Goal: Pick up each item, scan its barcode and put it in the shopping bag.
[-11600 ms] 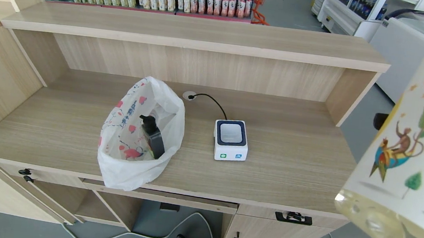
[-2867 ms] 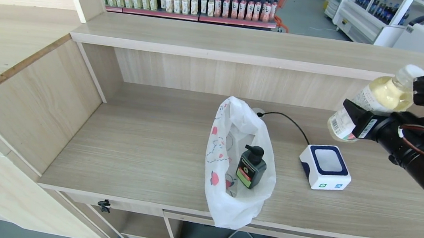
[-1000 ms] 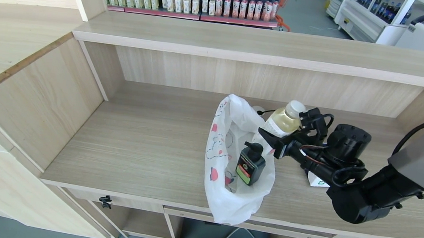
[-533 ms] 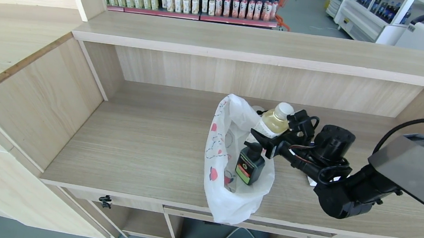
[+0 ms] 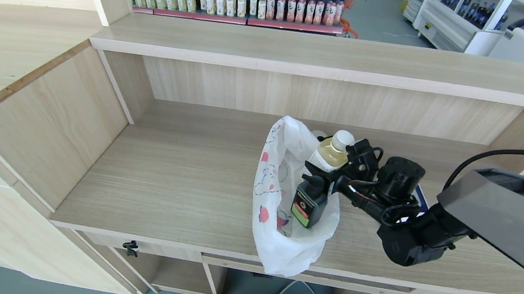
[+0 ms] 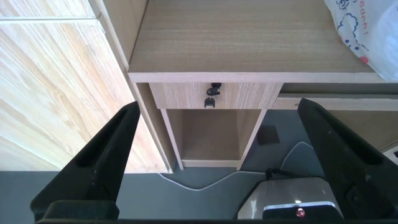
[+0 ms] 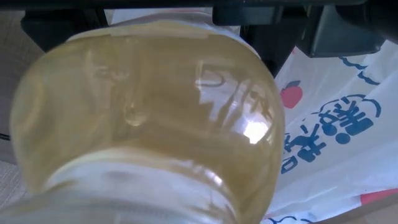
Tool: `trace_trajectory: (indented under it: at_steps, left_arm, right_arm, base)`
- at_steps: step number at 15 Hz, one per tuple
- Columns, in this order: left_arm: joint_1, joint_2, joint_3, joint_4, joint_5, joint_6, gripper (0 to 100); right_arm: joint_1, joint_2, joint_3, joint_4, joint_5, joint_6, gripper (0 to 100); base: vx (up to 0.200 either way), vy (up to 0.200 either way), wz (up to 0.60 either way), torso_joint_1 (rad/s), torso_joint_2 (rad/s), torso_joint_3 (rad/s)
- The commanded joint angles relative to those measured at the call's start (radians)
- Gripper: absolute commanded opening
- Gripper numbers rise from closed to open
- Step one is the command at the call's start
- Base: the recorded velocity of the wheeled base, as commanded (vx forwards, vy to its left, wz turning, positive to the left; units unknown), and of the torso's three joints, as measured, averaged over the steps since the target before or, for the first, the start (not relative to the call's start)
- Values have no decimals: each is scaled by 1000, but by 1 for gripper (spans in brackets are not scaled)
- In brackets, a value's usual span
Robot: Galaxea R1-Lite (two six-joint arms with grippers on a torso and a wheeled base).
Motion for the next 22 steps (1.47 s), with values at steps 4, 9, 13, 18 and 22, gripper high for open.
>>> trace_trajectory:
  at_steps: [4, 9, 13, 18, 22]
  left_arm:
    - [0, 0, 0, 0, 0, 0, 100]
    - [0, 0, 0, 0, 0, 0, 100]
    - [0, 0, 0, 0, 0, 0, 100]
    - [0, 0, 0, 0, 0, 1, 100]
    - [0, 0, 0, 0, 0, 3, 100]
  right_arm:
    - [2, 33, -21, 0, 0, -9, 0]
    - [4, 65, -75, 0, 0, -20, 0]
    - [14, 74, -98, 3, 0, -19, 0]
    - [22, 82, -98, 4, -1, -20, 0]
    - [23, 79, -98, -2, -1, -19, 100]
  base:
    - [0, 0, 0, 0, 0, 0]
    - [0, 0, 0, 0, 0, 0]
    - [0, 0, 0, 0, 0, 0]
    - [0, 0, 0, 0, 0, 0]
    - [0, 0, 0, 0, 0, 0]
